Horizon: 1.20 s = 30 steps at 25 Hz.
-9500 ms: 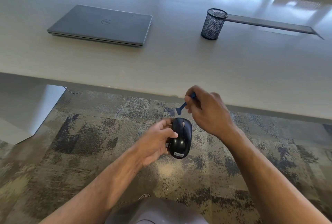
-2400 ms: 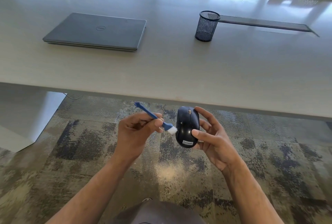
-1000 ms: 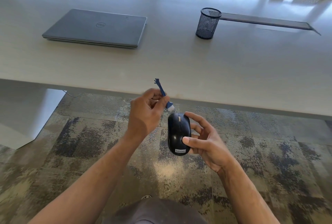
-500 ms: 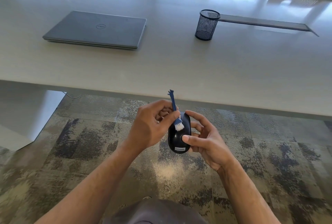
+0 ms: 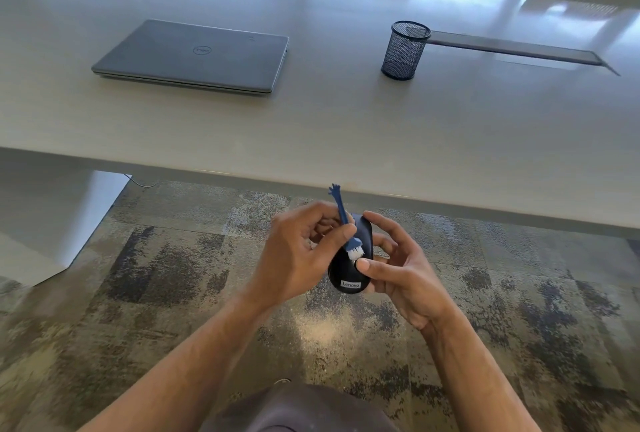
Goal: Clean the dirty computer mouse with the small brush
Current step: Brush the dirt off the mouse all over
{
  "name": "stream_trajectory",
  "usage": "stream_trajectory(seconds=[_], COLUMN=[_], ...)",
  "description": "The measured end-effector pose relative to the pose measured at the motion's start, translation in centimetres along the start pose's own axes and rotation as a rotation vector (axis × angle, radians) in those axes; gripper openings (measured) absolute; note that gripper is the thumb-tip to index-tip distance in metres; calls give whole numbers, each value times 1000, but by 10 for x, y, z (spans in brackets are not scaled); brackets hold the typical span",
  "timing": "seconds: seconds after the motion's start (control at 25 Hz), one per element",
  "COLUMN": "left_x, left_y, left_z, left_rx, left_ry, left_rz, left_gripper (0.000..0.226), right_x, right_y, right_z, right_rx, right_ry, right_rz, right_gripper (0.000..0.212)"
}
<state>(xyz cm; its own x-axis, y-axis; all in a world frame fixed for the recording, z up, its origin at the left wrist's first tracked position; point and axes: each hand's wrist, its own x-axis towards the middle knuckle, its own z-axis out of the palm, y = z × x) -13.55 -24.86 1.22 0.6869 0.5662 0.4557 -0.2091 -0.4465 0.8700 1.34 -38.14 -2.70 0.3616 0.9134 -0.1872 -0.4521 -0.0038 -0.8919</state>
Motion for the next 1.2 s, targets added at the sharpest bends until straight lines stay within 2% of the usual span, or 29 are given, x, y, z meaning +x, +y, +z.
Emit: stream_trajectory(seconds=[0.2,0.32,0.44,0.56,0.68,0.88,1.08,1.2], left_x=[-6,-12,-28,-39,-37,-20,-25,-34], left_y=[-9,-12,-16,-17,-19,-26,-32,-31], left_z=[-18,-30,-35,-31,-28,-20,-10,-11], left_rx=[82,-50,-165,-213,-224,-97,3,-132], left_ry=[140,209,102,-24,-34,86,238,236], left_rz=[-54,-163,-154,-62,-29,-83,-178,-190], left_gripper=[18,17,9,9,11,14,7,8], right_x=[-4,-5,-5,-6,-7,-12,-15,-14], right_y=[0,-1,-4,-5,-5,-8,-9,-8], right_z=[-4,-8,-10,-8,-6,-5,-6,-8], right_rx=[66,108,137,140,132,139,147,152], right_ry=[-7,6,9,8,5,16,3,28], right_rz=[16,25,18,12,11,19,22,13], right_gripper=[84,92,94,84,77,75,78,72])
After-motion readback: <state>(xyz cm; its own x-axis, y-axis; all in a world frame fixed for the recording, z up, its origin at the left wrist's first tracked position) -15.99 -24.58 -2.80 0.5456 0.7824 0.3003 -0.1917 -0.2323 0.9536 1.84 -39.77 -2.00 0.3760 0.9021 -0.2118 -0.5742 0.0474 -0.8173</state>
